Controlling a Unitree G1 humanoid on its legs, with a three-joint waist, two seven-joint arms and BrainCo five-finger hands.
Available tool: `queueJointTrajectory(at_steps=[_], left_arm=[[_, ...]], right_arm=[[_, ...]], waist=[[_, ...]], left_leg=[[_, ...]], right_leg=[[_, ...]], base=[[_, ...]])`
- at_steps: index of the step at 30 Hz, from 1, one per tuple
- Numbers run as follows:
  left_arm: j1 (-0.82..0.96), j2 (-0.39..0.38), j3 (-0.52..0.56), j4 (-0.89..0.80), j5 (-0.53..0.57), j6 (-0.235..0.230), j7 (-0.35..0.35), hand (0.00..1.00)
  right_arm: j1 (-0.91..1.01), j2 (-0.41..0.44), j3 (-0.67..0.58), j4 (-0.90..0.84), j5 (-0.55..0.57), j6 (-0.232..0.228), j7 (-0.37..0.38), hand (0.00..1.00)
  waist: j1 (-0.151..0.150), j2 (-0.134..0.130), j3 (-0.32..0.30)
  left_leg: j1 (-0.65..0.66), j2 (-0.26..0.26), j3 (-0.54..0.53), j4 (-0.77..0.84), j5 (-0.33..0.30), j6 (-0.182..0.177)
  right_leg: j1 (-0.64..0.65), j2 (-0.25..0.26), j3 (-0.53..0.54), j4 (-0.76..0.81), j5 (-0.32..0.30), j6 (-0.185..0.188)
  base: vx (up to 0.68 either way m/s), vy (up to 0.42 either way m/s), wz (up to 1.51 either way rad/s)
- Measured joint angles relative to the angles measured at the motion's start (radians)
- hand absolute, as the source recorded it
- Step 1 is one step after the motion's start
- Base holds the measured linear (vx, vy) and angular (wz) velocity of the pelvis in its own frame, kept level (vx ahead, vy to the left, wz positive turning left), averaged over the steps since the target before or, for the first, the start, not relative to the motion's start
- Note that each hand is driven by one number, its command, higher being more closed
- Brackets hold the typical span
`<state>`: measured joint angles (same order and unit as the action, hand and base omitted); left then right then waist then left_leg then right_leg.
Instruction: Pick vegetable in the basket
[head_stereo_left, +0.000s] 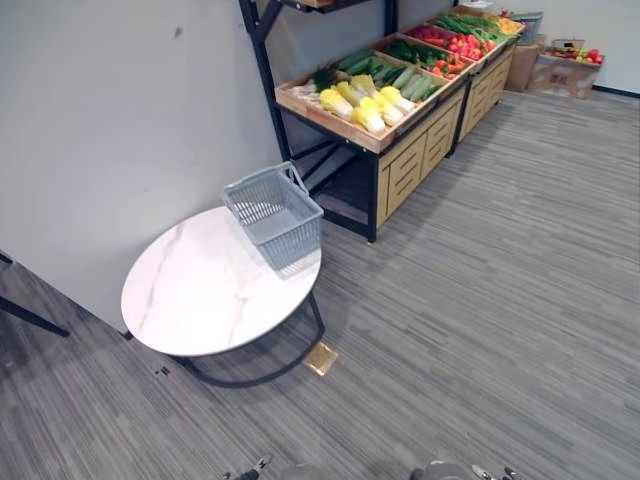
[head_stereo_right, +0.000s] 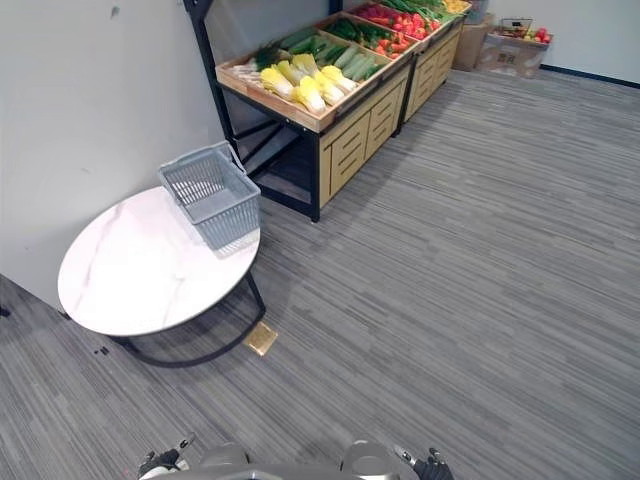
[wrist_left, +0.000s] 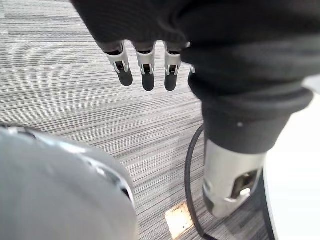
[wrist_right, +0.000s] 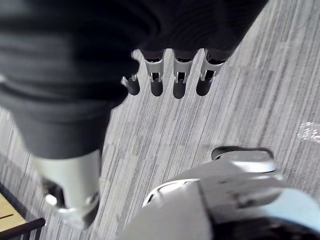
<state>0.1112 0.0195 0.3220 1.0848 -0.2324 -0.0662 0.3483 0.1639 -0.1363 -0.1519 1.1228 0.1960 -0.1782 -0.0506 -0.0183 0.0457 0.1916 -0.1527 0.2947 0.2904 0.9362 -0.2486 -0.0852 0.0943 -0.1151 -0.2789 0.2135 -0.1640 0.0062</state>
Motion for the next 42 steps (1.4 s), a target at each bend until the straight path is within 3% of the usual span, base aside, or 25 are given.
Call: queueJointTrajectory(at_steps=[2, 4, 5, 7, 9, 12, 14, 15, 16, 17, 18, 19, 20, 22, 24, 26, 28, 30, 31, 32, 33, 34, 35, 39, 42], left_arm=[[0.022, 0.019, -0.021, 0.014, 0.023, 0.028, -0.004, 0.0], [0.053, 0.018, -0.067, 0.029, 0.052, 0.052, -0.004, 0.0], [0.07, 0.023, -0.1, 0.05, 0.058, 0.07, -0.007, 0.0], [0.075, 0.044, -0.123, 0.042, 0.06, 0.068, 0.001, 0.0], [0.073, 0.049, -0.127, 0.037, 0.06, 0.07, 0.002, 0.0], [0.082, 0.052, -0.12, 0.051, 0.06, 0.07, 0.012, 0.0], [0.086, 0.053, -0.119, 0.057, 0.06, 0.073, 0.027, 0.0], [0.087, 0.056, -0.118, 0.067, 0.062, 0.085, 0.037, 0.0], [0.086, 0.065, -0.118, 0.067, 0.089, 0.098, 0.042, 0.0], [0.083, 0.074, -0.119, 0.066, 0.099, 0.098, 0.044, 0.0], [0.078, 0.102, -0.12, 0.064, 0.099, 0.1, 0.047, 0.0], [0.075, 0.108, -0.13, 0.049, 0.096, 0.097, 0.053, 0.0], [0.075, 0.108, -0.136, 0.036, 0.092, 0.097, 0.061, 0.0], [0.026, 0.114, -0.164, 0.002, 0.021, 0.074, 0.078, 0.0], [-0.013, 0.109, -0.174, -0.013, -0.005, 0.039, 0.075, 0.0], [-0.043, 0.101, -0.18, -0.029, -0.036, 0.013, 0.069, 0.0], [-0.048, 0.099, -0.187, -0.051, -0.039, -0.016, 0.069, 0.0], [-0.04, 0.09, -0.179, -0.045, -0.039, -0.019, 0.068, 0.0], [-0.032, 0.087, -0.169, -0.043, -0.039, -0.019, 0.069, 0.0], [-0.022, 0.08, -0.154, -0.032, -0.039, -0.017, 0.069, 0.0], [-0.006, 0.054, -0.138, -0.02, -0.039, -0.011, 0.07, 0.0], [0.002, 0.02, -0.097, -0.017, -0.037, -0.004, 0.08, 0.0], [0.005, 0.012, -0.081, -0.011, -0.036, 0.005, 0.083, 0.0], [0.031, 0.006, -0.029, 0.014, -0.03, 0.076, 0.121, 0.0], [0.055, 0.006, -0.013, 0.029, -0.03, 0.076, 0.124, 0.0]], right_arm=[[-0.025, 0.013, -0.009, 0.014, 0.0, -0.009, -0.001, 0.0], [-0.023, 0.006, -0.02, 0.01, 0.0, -0.017, -0.003, 0.0], [-0.028, 0.004, -0.022, 0.021, 0.0, -0.012, -0.01, 0.0], [-0.035, 0.014, 0.004, 0.019, 0.0, -0.021, -0.011, 0.0], [-0.049, 0.02, 0.011, 0.024, 0.0, -0.028, -0.009, 0.0], [-0.076, 0.028, 0.015, 0.026, -0.004, -0.043, -0.007, 0.0], [-0.082, 0.026, 0.032, 0.023, -0.028, -0.049, -0.006, 0.0], [-0.079, 0.026, 0.031, 0.023, -0.031, -0.052, -0.007, 0.0], [-0.081, 0.024, 0.031, 0.018, -0.031, -0.051, -0.007, 0.0], [-0.08, 0.032, 0.031, 0.014, -0.032, -0.05, -0.008, 0.0], [-0.068, 0.048, 0.034, 0.014, -0.034, -0.046, -0.006, 0.0], [-0.05, 0.057, 0.042, 0.013, -0.041, -0.046, -0.005, 0.0], [-0.046, 0.054, 0.044, 0.008, -0.042, -0.05, -0.005, 0.0], [-0.05, 0.052, 0.068, -0.015, -0.039, -0.048, -0.01, 0.0], [-0.054, 0.035, 0.097, -0.024, -0.039, -0.046, -0.012, 0.0], [-0.052, 0.026, 0.104, -0.039, -0.04, -0.044, -0.013, 0.0], [-0.042, 0.026, 0.119, -0.039, -0.043, -0.049, -0.009, 0.0], [-0.039, 0.026, 0.119, -0.039, -0.044, -0.051, -0.007, 0.0], [-0.035, 0.028, 0.119, -0.038, -0.044, -0.051, -0.006, 0.0], [-0.032, 0.025, 0.118, -0.037, -0.044, -0.051, -0.004, 0.0], [-0.027, 0.005, 0.118, -0.041, -0.045, -0.052, -0.003, 0.0], [-0.038, -0.014, 0.118, -0.046, -0.055, -0.051, -0.003, 0.0], [-0.046, -0.022, 0.118, -0.045, -0.064, -0.05, -0.003, 0.0], [-0.075, -0.031, 0.123, -0.008, -0.099, -0.032, -0.004, 0.0], [-0.066, -0.025, 0.132, 0.009, -0.079, -0.028, -0.02, 0.0]], waist=[[0.003, -0.024, 0.015], [0.002, -0.001, 0.017], [0.009, 0.01, 0.022], [0.023, -0.029, 0.027], [0.051, -0.044, 0.039], [0.057, -0.056, 0.043], [0.059, -0.064, 0.035], [0.049, -0.074, 0.018], [0.048, -0.082, 0.006], [0.045, -0.109, 0.009], [0.045, -0.155, 0.009], [0.042, -0.159, -0.001], [0.038, -0.151, -0.005], [0.025, -0.141, -0.007], [0.016, -0.122, 0.004], [0.013, -0.111, 0.01], [-0.005, -0.108, 0.011], [-0.004, -0.109, 0.012], [-0.002, -0.111, 0.012], [-0.001, -0.092, 0.018], [-0.002, -0.072, 0.014], [0.0, -0.04, 0.02], [0.004, -0.031, 0.02], [0.023, -0.03, 0.02], [0.023, -0.036, 0.023]], left_leg=[[-0.038, -0.06, 0.057, -0.271, 0.007, 0.002], [-0.039, -0.099, 0.048, -0.6, 0.149, 0.015], [-0.025, -0.124, 0.035, -0.67, 0.254, 0.074], [-0.022, -0.16, 0.031, -0.701, 0.24, 0.072], [-0.07, -0.161, 0.026, -0.611, 0.174, 0.075], [-0.051, -0.163, 0.057, -0.542, 0.101, 0.078], [0.023, -0.198, 0.088, -0.604, 0.092, 0.084], [0.054, -0.218, 0.094, -0.645, 0.088, 0.091], [0.09, -0.237, 0.11, -0.654, 0.075, 0.106], [0.108, -0.257, 0.11, -0.652, 0.065, 0.109], [0.16, -0.295, 0.102, -0.676, 0.055, 0.106], [0.213, -0.311, 0.075, -0.725, 0.056, 0.107], [0.236, -0.31, 0.061, -0.747, 0.058, 0.111], [0.268, -0.292, 0.003, -0.781, 0.063, 0.124], [0.29, -0.261, -0.026, -0.799, 0.057, 0.117], [0.318, -0.237, -0.047, -0.801, 0.049, 0.095], [0.34, -0.213, -0.111, -0.788, 0.012, 0.053], [0.365, -0.199, -0.163, -0.77, -0.035, 0.014], [0.376, -0.195, -0.182, -0.76, -0.054, -0.002], [0.403, -0.17, -0.213, -0.752, -0.083, -0.016], [0.417, -0.136, -0.245, -0.758, -0.09, -0.038], [0.417, -0.102, -0.267, -0.757, -0.082, -0.043], [0.414, -0.092, -0.273, -0.759, -0.066, -0.049], [0.304, -0.05, -0.276, -0.607, 0.053, -0.042], [0.202, -0.006, -0.212, -0.448, 0.116, -0.068]], right_leg=[[0.055, -0.058, -0.013, -0.019, -0.017, 0.051], [0.088, -0.068, -0.027, -0.018, -0.058, 0.116], [0.129, -0.071, -0.024, -0.027, -0.081, 0.136], [0.135, -0.058, -0.017, -0.046, -0.082, 0.131], [0.147, -0.034, -0.013, -0.089, -0.079, 0.107], [0.181, -0.056, 0.027, -0.095, -0.056, 0.114], [0.157, -0.096, 0.063, 0.008, -0.056, 0.114], [0.105, -0.128, 0.068, 0.152, -0.058, 0.115], [-0.006, -0.187, 0.074, 0.431, -0.054, 0.113], [-0.049, -0.222, 0.074, 0.544, -0.02, 0.098], [-0.083, -0.28, 0.072, 0.662, 0.065, 0.094], [-0.114, -0.296, 0.083, 0.743, 0.21, 0.09], [-0.137, -0.296, 0.086, 0.778, 0.281, 0.086], [-0.23, -0.281, 0.023, 0.801, -0.003, 0.082], [-0.283, -0.226, -0.044, 0.614, -0.062, 0.072], [-0.322, -0.167, -0.034, 0.38, -0.043, 0.093], [-0.331, -0.1, 0.092, 0.045, 0.061, 0.115], [-0.321, -0.086, 0.184, -0.071, 0.098, 0.127], [-0.307, -0.086, 0.204, -0.074, 0.095, 0.127], [-0.291, -0.072, 0.208, -0.036, 0.159, 0.143], [-0.298, -0.043, 0.202, 0.051, 0.158, 0.143], [-0.323, -0.034, 0.17, 0.16, 0.113, 0.103], [-0.332, -0.034, 0.155, 0.191, 0.086, 0.093], [-0.292, -0.038, 0.06, 0.206, 0.011, 0.056], [-0.172, -0.037, -0.043, 0.114, 0.019, 0.029]], base=[[0.4, 0.176, 0.06], [0.35, 0.252, 0.3], [0.34, 0.235, 0.38], [0.31, 0.133, 0.43], [0.26, 0.033, 0.15], [0.25, 0.099, -0.18], [0.2, 0.105, -0.38], [0.24, 0.108, -0.13], [0.2, 0.083, -0.03], [0.22, 0.056, 0.08], [0.26, 0.054, 0.25], [0.26, 0.054, 0.32], [0.4, 0.062, 0.44], [0.36, 0.014, 0.59], [0.25, -0.039, 0.47], [0.32, -0.109, 0.5], [0.4, -0.22, 0.82], [0.37, -0.289, 0.78], [0.45, -0.401, 0.84], [0.47, -0.415, 0.94], [0.61, -0.56, 1.24], [0.42, -0.384, 1.11], [0.38, -0.37, 0.8], [0.3, -0.337, 0.62], [0.23, -0.196, 0.8]])
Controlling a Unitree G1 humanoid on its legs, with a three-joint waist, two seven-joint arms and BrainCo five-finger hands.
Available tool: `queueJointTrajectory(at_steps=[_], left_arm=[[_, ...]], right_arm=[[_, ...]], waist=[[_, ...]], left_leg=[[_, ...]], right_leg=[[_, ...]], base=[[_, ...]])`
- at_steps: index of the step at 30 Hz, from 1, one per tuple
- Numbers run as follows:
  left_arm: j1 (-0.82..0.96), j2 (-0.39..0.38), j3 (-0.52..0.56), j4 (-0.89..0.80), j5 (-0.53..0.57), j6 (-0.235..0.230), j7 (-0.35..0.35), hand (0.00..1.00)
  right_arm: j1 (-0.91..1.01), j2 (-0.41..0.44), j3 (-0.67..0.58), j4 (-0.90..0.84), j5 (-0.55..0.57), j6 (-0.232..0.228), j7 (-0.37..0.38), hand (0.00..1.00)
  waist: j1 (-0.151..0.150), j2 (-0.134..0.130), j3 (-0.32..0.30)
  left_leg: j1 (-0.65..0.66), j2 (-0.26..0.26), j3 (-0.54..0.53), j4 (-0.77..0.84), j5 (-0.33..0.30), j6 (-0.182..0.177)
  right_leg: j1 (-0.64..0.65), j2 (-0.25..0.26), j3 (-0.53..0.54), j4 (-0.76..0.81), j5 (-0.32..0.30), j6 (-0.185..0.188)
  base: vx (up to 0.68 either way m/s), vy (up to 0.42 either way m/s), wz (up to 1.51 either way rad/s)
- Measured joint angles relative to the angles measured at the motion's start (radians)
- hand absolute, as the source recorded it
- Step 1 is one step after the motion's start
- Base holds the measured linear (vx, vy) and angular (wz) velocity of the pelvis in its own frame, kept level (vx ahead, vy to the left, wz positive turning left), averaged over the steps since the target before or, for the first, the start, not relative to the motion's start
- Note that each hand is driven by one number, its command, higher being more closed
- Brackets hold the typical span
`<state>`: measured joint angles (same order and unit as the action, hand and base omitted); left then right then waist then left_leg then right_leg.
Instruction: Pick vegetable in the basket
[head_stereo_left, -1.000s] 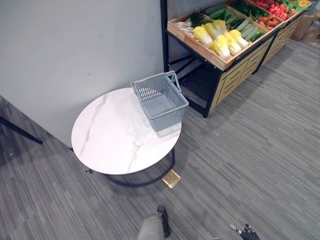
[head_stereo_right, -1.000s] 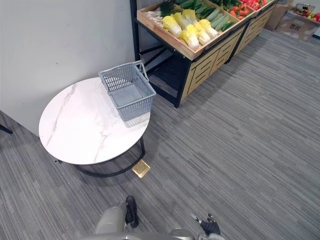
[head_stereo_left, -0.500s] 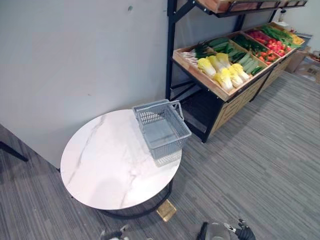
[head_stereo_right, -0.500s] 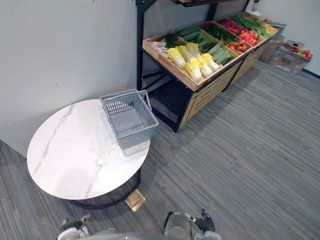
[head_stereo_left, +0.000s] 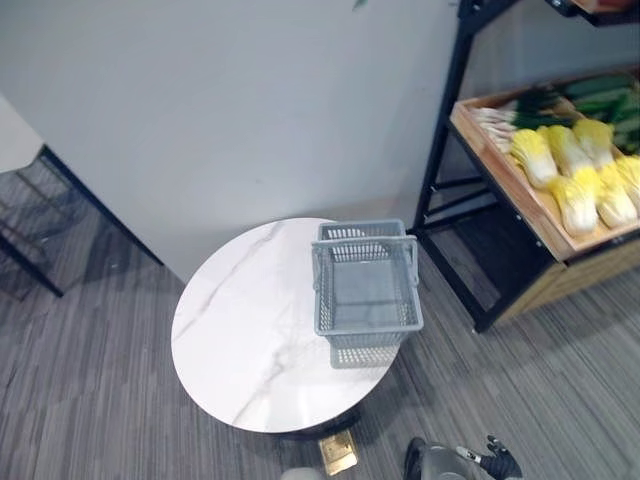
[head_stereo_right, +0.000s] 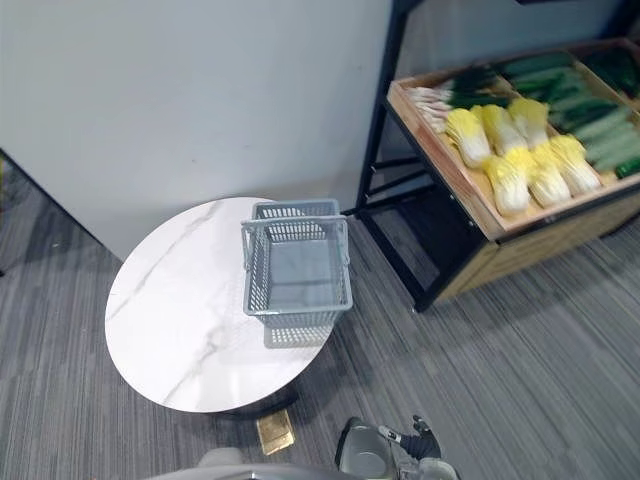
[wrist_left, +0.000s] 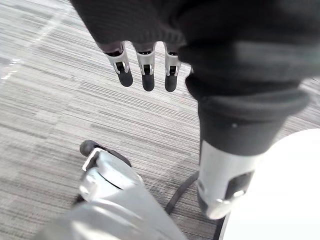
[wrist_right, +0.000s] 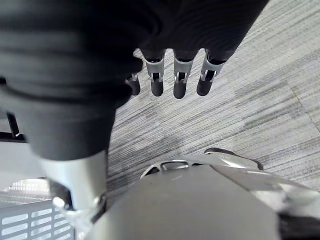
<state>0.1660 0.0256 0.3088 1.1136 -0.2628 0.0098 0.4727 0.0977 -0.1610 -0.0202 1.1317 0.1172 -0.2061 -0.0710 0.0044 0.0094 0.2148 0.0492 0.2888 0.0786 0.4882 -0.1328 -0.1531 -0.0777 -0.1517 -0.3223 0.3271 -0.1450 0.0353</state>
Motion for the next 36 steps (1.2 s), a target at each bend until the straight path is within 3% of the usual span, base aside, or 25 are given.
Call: queueJointTrajectory(at_steps=[2, 4, 10, 13, 17, 19, 21, 22, 27, 33, 36], left_arm=[[0.002, 0.002, -0.006, 0.0, 0.003, -0.003, -0.001, 0.0], [-0.002, 0.014, -0.025, -0.001, 0.014, -0.01, -0.007, 0.0], [0.0, 0.033, -0.066, -0.018, 0.091, -0.014, -0.062, 0.0], [-0.005, 0.064, -0.124, -0.055, 0.157, 0.002, -0.13, 0.0], [-0.033, 0.108, -0.165, -0.094, 0.158, 0.014, -0.173, 0.0], [-0.05, 0.158, -0.166, -0.121, 0.15, 0.024, -0.188, 0.0], [-0.069, 0.178, -0.166, -0.128, 0.147, 0.042, -0.193, 0.0], [-0.073, 0.18, -0.166, -0.128, 0.147, 0.049, -0.194, 0.0], [-0.084, 0.178, -0.167, -0.137, 0.147, 0.065, -0.199, 0.0], [-0.084, 0.178, -0.166, -0.161, 0.148, 0.068, -0.199, 0.0], [-0.084, 0.177, -0.166, -0.165, 0.149, 0.067, -0.199, 0.0]], right_arm=[[0.001, 0.003, -0.002, 0.004, 0.018, -0.007, -0.016, 0.0], [-0.013, 0.003, -0.012, 0.001, 0.019, -0.028, -0.036, 0.0], [-0.069, 0.004, -0.015, -0.095, -0.025, -0.092, -0.15, 0.0], [-0.138, -0.007, -0.034, -0.249, -0.131, -0.096, -0.254, 0.0], [-0.254, -0.076, -0.052, -0.399, -0.257, -0.08, -0.367, 0.0], [-0.322, -0.129, -0.05, -0.505, -0.373, -0.034, -0.447, 0.0], [-0.391, -0.189, -0.044, -0.567, -0.427, 0.009, -0.486, 0.0], [-0.451, -0.233, -0.031, -0.597, -0.444, 0.031, -0.494, 0.0], [-0.613, -0.357, 0.053, -0.713, -0.47, 0.053, -0.493, 0.0], [-0.794, -0.451, 0.236, -0.722, -0.491, 0.053, -0.349, 0.0], [-0.879, -0.464, 0.3, -0.697, -0.493, 0.055, -0.274, 0.0]], waist=[[0.001, -0.001, 0.0], [-0.003, -0.006, 0.0], [0.02, -0.011, 0.007], [0.027, -0.025, 0.019], [0.028, -0.056, 0.074], [0.037, -0.091, 0.106], [0.038, -0.095, 0.123], [0.04, -0.097, 0.126], [0.065, -0.112, 0.154], [0.094, -0.124, 0.173], [0.096, -0.125, 0.181]], left_leg=[[-0.032, -0.003, 0.111, -0.026, 0.0, 0.0], [-0.026, -0.034, 0.184, -0.136, 0.04, -0.001], [0.006, -0.088, 0.189, -0.325, 0.089, 0.006], [0.006, -0.094, 0.217, -0.4, 0.115, 0.007], [-0.016, -0.097, 0.24, -0.453, 0.11, 0.011], [-0.07, -0.101, 0.243, -0.442, 0.107, 0.018], [-0.103, -0.1, 0.238, -0.433, 0.105, 0.029], [-0.12, -0.101, 0.238, -0.434, 0.112, 0.031], [-0.162, -0.108, 0.237, -0.44, 0.135, 0.038], [-0.197, -0.11, 0.203, -0.448, 0.161, 0.042], [-0.204, -0.105, 0.188, -0.44, 0.161, 0.041]], right_leg=[[0.043, -0.015, -0.054, -0.022, 0.0, 0.0], [0.056, -0.047, -0.096, -0.031, 0.005, 0.009], [0.064, -0.056, -0.118, -0.102, 0.048, 0.036], [0.032, -0.039, -0.091, -0.157, 0.1, 0.036], [-0.039, -0.034, -0.053, -0.155, 0.131, 0.037], [-0.075, -0.03, -0.028, -0.179, 0.153, 0.058], [-0.086, -0.018, 0.002, -0.222, 0.161, 0.071], [-0.102, -0.017, 0.011, -0.241, 0.168, 0.082], [-0.128, -0.006, 0.041, -0.287, 0.215, 0.083], [-0.145, 0.011, 0.04, -0.297, 0.269, 0.044], [-0.14, 0.015, 0.041, -0.297, 0.27, 0.043]], base=[[0.21, -0.085, 0.92], [0.13, 0.013, 1.13], [0.0, 0.077, 0.44], [-0.11, 0.044, -0.19], [-0.22, 0.043, -0.2], [-0.26, 0.007, -0.08], [-0.24, -0.006, 0.03], [-0.18, -0.002, -0.04], [-0.04, 0.011, 0.0], [0.07, 0.002, 0.15], [0.09, 0.015, 0.12]])
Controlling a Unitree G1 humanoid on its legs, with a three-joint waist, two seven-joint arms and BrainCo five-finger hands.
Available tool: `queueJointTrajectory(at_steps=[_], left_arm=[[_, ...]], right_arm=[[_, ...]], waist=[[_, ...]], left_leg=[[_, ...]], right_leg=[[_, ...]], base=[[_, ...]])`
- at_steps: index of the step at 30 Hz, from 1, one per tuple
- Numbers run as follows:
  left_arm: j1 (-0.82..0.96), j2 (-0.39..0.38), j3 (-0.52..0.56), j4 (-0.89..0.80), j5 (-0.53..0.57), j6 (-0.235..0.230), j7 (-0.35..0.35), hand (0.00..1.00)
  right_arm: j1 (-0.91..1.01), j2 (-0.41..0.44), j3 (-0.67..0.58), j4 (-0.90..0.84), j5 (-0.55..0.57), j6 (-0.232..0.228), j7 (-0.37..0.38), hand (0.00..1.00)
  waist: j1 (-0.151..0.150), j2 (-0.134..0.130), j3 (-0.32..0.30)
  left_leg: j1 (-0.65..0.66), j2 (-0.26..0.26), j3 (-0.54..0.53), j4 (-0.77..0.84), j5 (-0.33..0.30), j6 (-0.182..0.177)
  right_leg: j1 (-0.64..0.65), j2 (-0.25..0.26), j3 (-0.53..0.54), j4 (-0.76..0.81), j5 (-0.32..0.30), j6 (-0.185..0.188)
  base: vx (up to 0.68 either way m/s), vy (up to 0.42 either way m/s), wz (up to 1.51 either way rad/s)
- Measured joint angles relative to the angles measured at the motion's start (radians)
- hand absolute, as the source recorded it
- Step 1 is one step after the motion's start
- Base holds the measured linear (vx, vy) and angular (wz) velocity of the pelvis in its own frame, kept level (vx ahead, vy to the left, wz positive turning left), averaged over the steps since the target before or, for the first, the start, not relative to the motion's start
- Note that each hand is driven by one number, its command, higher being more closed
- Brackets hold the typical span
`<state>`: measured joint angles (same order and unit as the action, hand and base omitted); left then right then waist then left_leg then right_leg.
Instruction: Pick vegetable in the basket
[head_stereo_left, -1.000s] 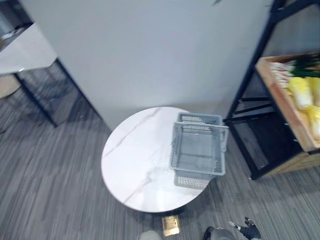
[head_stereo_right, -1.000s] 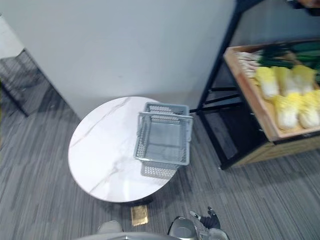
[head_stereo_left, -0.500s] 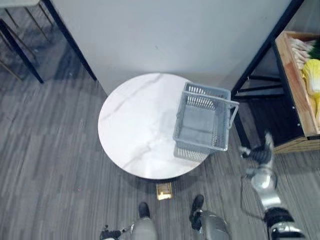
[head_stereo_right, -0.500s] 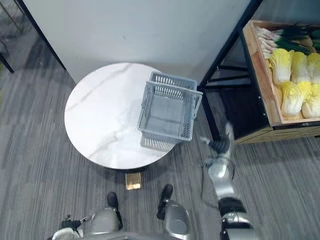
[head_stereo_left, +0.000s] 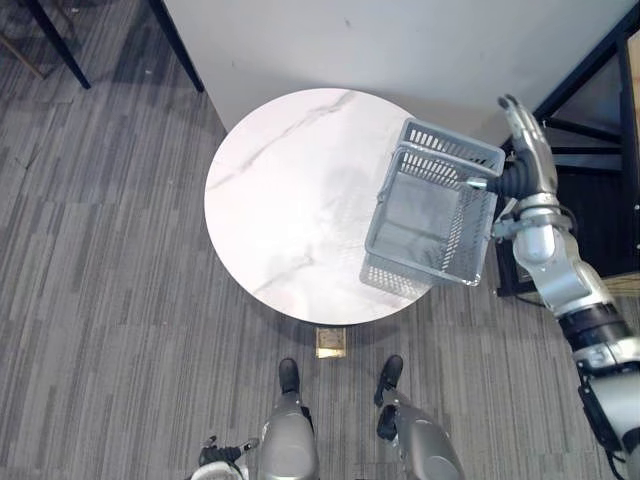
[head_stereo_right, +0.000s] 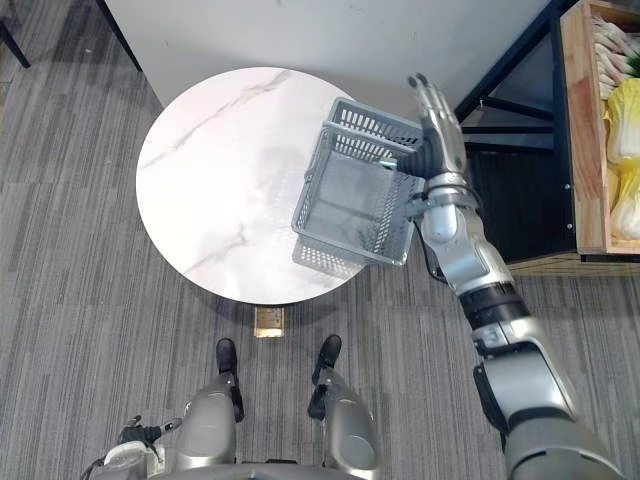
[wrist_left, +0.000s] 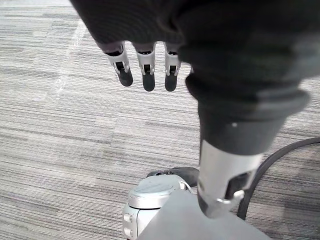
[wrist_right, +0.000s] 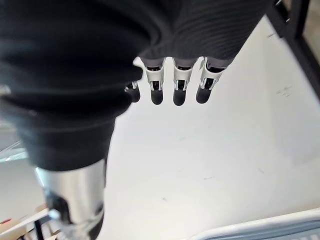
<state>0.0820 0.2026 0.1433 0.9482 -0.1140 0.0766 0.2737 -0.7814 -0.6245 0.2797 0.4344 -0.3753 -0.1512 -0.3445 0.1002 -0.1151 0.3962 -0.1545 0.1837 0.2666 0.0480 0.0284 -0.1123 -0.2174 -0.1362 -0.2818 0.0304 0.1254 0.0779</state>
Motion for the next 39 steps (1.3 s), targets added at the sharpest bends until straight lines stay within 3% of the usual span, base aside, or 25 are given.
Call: queueJointTrajectory(at_steps=[9, 16, 39], left_arm=[[-0.003, -0.002, -0.001, -0.013, 0.001, -0.003, -0.002, 0.0], [-0.003, -0.003, -0.031, -0.015, 0.002, -0.003, -0.002, 0.0], [-0.009, -0.011, -0.135, -0.031, -0.001, -0.013, 0.018, 0.0]], right_arm=[[-0.17, -0.046, 0.13, 0.141, 0.028, 0.02, 0.117, 0.0], [-0.202, -0.047, 0.127, 0.262, 0.032, 0.04, 0.154, 0.0], [-0.278, -0.047, 0.118, 0.447, 0.037, 0.055, 0.155, 0.0]], waist=[[0.043, 0.009, 0.044], [0.045, 0.02, 0.054], [0.052, 0.103, 0.107]], left_leg=[[-0.02, 0.002, -0.014, 0.049, -0.03, 0.004], [-0.035, 0.004, -0.029, 0.061, -0.028, 0.005], [-0.069, 0.005, -0.039, 0.077, -0.028, 0.005]], right_leg=[[0.014, 0.004, 0.006, -0.013, 0.0, 0.0], [0.013, 0.006, -0.002, -0.013, 0.0, 0.0], [-0.009, 0.006, -0.009, -0.012, 0.0, 0.0]], base=[[0.0, 0.015, 0.03], [-0.01, 0.007, 0.04], [0.0, 0.002, 0.0]])
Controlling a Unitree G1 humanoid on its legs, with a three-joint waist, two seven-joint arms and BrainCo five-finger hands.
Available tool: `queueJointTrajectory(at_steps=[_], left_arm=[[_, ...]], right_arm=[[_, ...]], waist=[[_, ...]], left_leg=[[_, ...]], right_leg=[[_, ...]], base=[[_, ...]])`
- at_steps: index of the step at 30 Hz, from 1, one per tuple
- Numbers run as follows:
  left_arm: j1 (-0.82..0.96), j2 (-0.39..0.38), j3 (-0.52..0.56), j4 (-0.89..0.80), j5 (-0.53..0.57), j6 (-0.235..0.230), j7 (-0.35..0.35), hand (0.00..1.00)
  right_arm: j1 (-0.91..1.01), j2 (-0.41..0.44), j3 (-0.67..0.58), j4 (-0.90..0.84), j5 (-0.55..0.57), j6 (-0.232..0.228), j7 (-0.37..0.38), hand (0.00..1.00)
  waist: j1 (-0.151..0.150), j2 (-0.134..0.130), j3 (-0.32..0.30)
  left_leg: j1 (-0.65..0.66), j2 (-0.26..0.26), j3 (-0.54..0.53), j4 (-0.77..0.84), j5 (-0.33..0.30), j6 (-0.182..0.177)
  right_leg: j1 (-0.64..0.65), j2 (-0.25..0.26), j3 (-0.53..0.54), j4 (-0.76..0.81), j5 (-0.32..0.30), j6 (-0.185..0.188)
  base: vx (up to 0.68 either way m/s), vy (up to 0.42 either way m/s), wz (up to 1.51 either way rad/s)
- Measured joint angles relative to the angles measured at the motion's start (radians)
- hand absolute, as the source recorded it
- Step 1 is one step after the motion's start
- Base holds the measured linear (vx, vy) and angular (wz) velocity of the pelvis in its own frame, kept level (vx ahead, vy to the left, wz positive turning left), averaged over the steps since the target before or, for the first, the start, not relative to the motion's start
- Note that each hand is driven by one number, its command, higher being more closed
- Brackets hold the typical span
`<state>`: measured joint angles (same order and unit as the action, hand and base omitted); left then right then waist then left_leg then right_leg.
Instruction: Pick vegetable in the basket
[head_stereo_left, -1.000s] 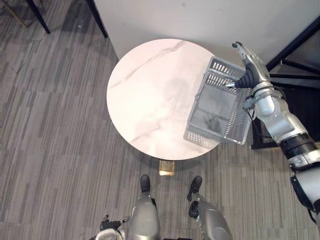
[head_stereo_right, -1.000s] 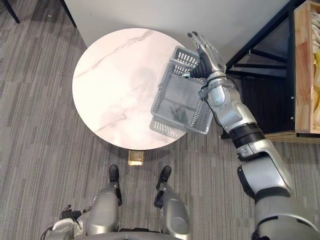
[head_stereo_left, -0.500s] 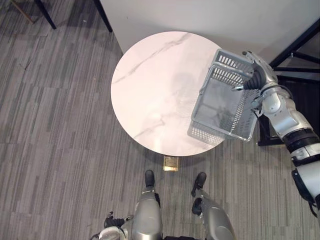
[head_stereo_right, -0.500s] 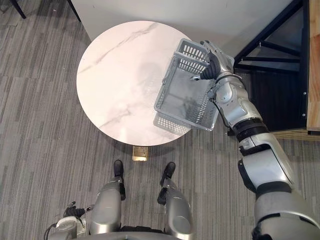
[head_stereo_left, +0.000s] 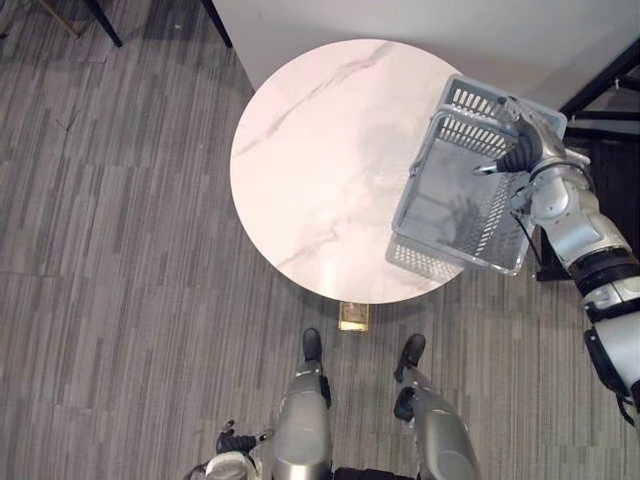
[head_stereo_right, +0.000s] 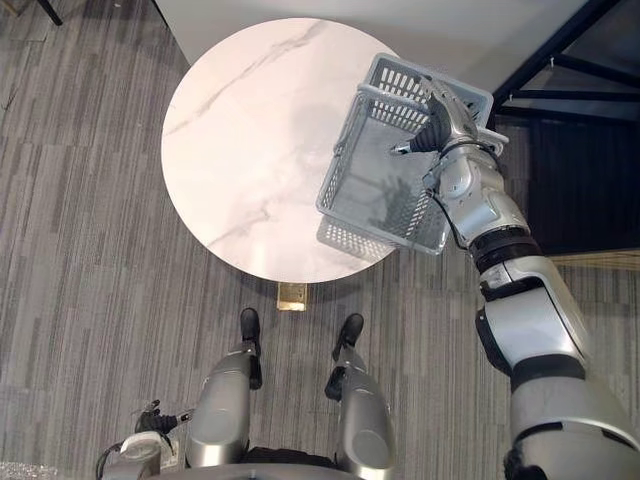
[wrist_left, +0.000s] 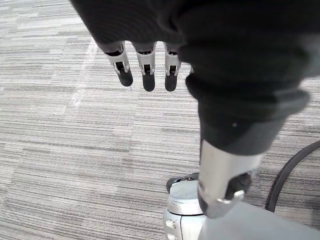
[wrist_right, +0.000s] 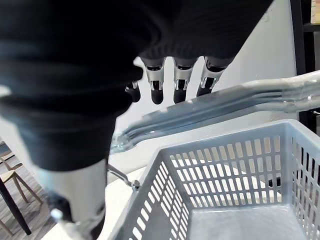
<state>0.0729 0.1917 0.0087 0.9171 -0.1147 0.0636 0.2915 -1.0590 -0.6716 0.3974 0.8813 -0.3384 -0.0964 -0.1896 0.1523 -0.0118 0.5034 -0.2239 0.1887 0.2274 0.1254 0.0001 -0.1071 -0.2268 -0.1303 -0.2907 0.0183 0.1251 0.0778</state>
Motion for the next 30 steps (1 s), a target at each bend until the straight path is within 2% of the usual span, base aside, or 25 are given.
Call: queueJointTrajectory(at_steps=[1, 2, 4, 8, 12, 20, 30], left_arm=[[0.0, 0.0, -0.004, 0.0, 0.0, 0.0, 0.001, 0.0], [0.0, -0.004, -0.005, 0.001, -0.001, 0.0, 0.006, 0.0], [0.0, -0.006, -0.006, 0.001, 0.0, -0.005, 0.008, 0.0], [-0.011, -0.018, -0.013, 0.001, 0.0, -0.014, 0.008, 0.0], [-0.011, -0.024, -0.015, 0.002, 0.0, -0.011, 0.008, 0.0], [-0.011, -0.024, -0.023, 0.003, 0.0, -0.01, 0.008, 0.0], [-0.011, -0.024, -0.041, -0.011, 0.0, -0.02, -0.004, 0.0]], right_arm=[[0.0, -0.001, 0.0, 0.003, -0.001, 0.002, 0.0, 0.0], [0.0, -0.001, 0.0, 0.005, -0.002, 0.002, 0.0, 1.0], [-0.002, -0.001, 0.0, 0.009, -0.008, 0.003, 0.0, 1.0], [-0.022, -0.026, -0.011, 0.024, -0.008, 0.002, -0.004, 1.0], [-0.038, -0.029, -0.035, 0.046, -0.009, 0.001, 0.002, 1.0], [-0.034, -0.032, -0.004, 0.126, -0.022, -0.018, 0.049, 1.0], [-0.011, -0.081, 0.002, 0.149, -0.056, -0.122, 0.111, 1.0]], waist=[[0.001, 0.001, 0.001], [0.002, 0.002, 0.001], [0.003, 0.003, 0.001], [0.01, 0.02, 0.01], [0.014, 0.02, 0.01], [0.014, 0.021, 0.01], [0.013, 0.026, 0.007]], left_leg=[[0.0, 0.0, 0.0, 0.0, 0.0, 0.0], [-0.002, 0.0, 0.0, 0.0, 0.0, 0.0], [-0.006, -0.001, 0.003, 0.0, 0.0, 0.0], [-0.01, -0.005, 0.001, 0.003, 0.001, 0.002], [-0.019, -0.01, 0.0, 0.002, 0.004, 0.006], [-0.028, -0.024, -0.009, 0.001, 0.008, 0.011], [-0.014, -0.028, 0.005, 0.0, 0.009, 0.012]], right_leg=[[0.0, 0.0, 0.0, 0.0, 0.0, 0.0], [-0.002, -0.001, 0.0, 0.0, 0.0, 0.0], [-0.01, -0.001, 0.002, 0.003, 0.0, 0.0], [-0.018, -0.007, 0.001, 0.016, -0.001, -0.001], [-0.028, -0.011, 0.0, 0.02, -0.001, -0.001], [-0.032, -0.025, -0.004, 0.022, -0.001, -0.001], [-0.031, -0.029, 0.009, 0.028, -0.001, -0.001]], base=[[0.0, 0.0, 0.0], [0.0, 0.0, 0.0], [0.0, 0.0, 0.0], [0.0, 0.0, 0.0], [0.01, 0.015, 0.02], [0.02, 0.033, 0.04], [0.01, 0.015, -0.03]])
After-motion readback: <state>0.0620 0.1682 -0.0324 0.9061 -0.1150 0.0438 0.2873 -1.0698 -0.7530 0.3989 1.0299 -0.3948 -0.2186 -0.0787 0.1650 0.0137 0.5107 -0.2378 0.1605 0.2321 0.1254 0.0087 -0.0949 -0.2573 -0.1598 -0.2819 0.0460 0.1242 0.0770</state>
